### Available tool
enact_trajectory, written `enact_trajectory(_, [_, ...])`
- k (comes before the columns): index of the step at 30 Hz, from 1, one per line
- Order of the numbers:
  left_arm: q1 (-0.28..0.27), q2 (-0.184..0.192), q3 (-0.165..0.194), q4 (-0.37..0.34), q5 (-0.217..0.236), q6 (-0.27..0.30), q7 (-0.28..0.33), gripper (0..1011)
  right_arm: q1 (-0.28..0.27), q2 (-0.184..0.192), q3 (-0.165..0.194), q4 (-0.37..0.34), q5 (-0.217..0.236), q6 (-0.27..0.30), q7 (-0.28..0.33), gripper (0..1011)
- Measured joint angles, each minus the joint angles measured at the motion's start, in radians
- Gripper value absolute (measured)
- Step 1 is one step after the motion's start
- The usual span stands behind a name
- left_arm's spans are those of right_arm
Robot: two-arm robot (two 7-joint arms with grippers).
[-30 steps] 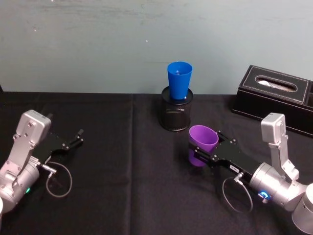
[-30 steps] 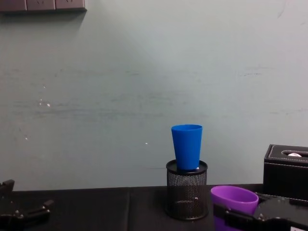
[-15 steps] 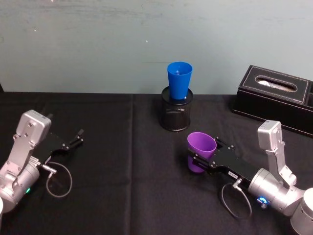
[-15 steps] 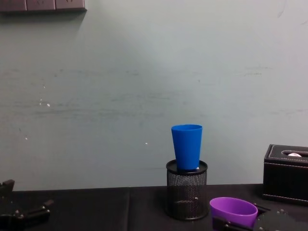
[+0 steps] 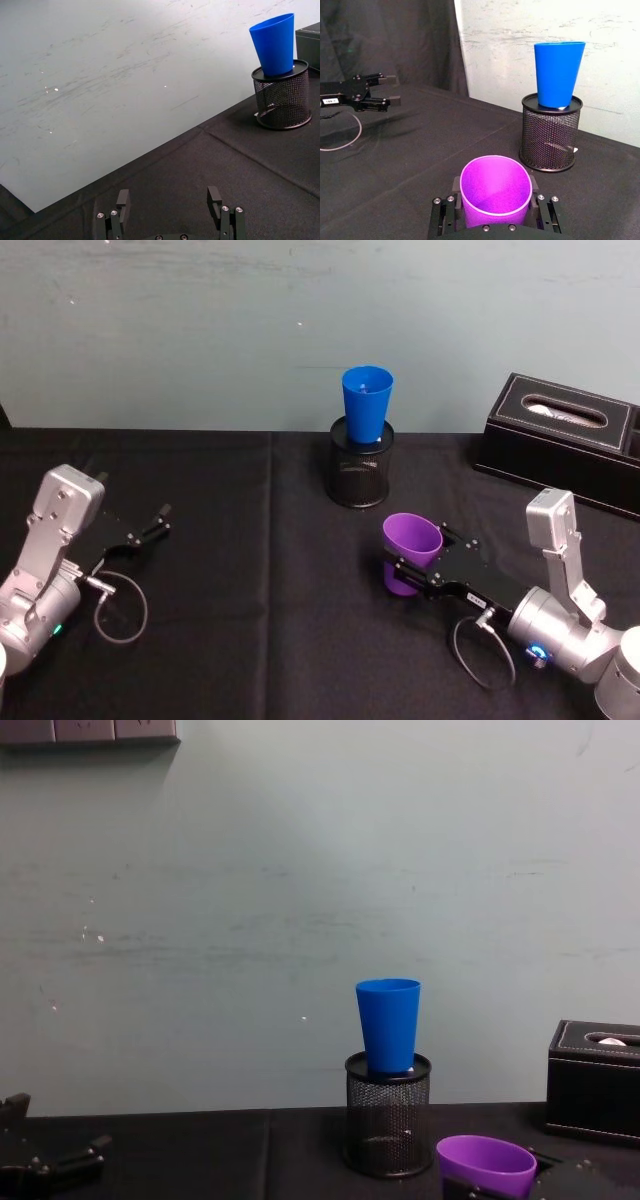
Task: Pick up one cup with a gripper and tap it against the other cup.
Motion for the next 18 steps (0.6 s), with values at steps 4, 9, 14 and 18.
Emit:
enact_trajectory(4, [0.0,0.0,0.0,0.0,0.0,0.0,0.0,1012,0.0,0.001,0.0,0.003,-0.004,0.0,0.001,734])
enact_trajectory(9, [0.0,0.0,0.0,0.0,0.0,0.0,0.0,1011,0.001,0.001,-0.002,0.005,-0.007,0.0,0.001,734])
enact_trajectory(14, [0.0,0.0,0.0,0.0,0.0,0.0,0.0,1011,0.0,0.002,-0.004,0.004,-0.008,0.003,0.005,734])
enact_trajectory(18, [0.0,0.0,0.0,0.0,0.0,0.0,0.0,1011,0.0,0.002,-0.004,0.004,-0.008,0.003,0.005,734])
